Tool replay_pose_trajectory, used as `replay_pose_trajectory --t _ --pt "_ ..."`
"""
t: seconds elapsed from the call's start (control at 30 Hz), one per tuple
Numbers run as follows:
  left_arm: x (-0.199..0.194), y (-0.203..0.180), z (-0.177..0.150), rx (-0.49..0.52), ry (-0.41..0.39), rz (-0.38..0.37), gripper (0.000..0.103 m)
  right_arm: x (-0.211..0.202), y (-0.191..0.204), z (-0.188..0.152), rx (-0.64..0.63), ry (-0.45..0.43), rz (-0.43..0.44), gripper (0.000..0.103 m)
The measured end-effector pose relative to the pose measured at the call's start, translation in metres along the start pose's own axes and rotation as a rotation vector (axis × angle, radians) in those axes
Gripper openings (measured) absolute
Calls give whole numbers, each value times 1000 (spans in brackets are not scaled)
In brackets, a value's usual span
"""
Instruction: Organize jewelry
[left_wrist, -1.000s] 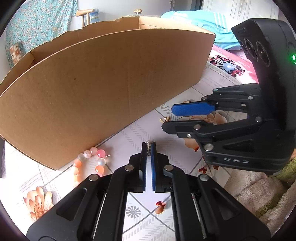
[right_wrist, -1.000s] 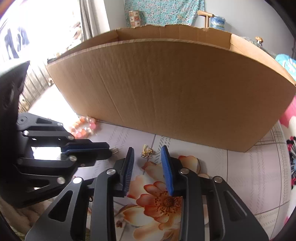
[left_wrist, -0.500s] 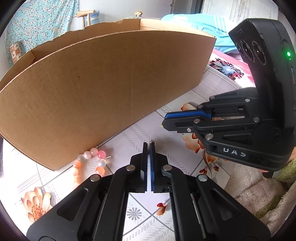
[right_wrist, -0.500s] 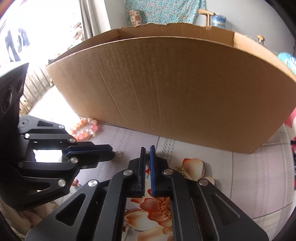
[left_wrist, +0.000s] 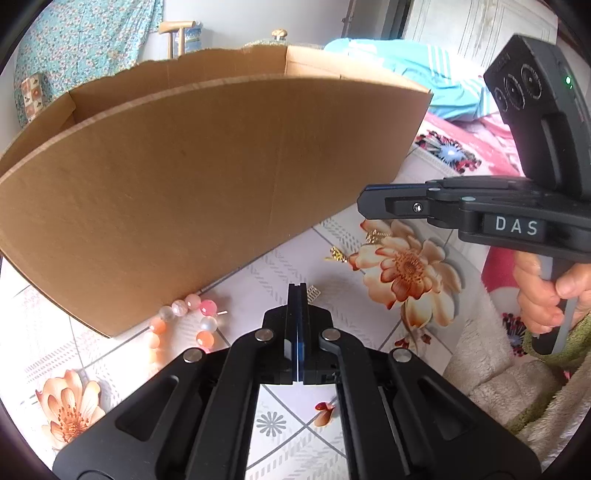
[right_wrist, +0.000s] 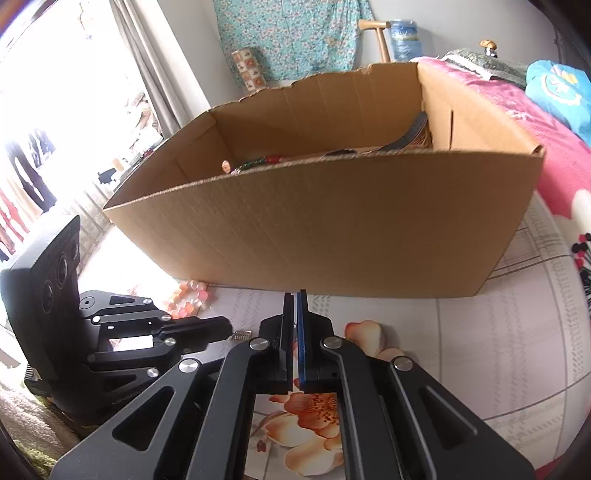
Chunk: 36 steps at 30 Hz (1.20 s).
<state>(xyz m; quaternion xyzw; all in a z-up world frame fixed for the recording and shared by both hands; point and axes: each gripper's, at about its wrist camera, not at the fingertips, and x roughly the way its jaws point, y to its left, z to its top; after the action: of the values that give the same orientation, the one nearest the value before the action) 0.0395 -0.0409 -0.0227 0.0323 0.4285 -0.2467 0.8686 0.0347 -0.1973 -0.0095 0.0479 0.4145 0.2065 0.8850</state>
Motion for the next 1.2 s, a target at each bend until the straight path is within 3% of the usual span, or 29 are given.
replay_pose_trajectory --t 0.2,0.27,0.33,0.5,0.63,0.73,0.9,1.2 --pt "-5 1 2 3 -5 -15 0 13 7 -3 -10 66 -5 6" --pt "-3 1 2 0 9 -17 0 16 13 -3 -39 73 -22 20" --pt "-2 2 2 -7 18 -19 0 19 18 -4 -66 72 -39 26" --pt "-1 0 -2 -3 24 -6 0 33 30 -6 -158 95 -97 25" --pt "-2 -2 -3 1 23 -8 1 39 38 -10 -225 101 -145 7" --pt "-4 -3 -5 8 16 -11 9 38 33 -10 -188 100 -138 4" --pt "-9 -9 -6 39 -3 -10 31 30 10 -5 -46 86 -42 3" --pt "5 -22 -1 147 36 62 34 6 -6 -2 39 24 39 3"
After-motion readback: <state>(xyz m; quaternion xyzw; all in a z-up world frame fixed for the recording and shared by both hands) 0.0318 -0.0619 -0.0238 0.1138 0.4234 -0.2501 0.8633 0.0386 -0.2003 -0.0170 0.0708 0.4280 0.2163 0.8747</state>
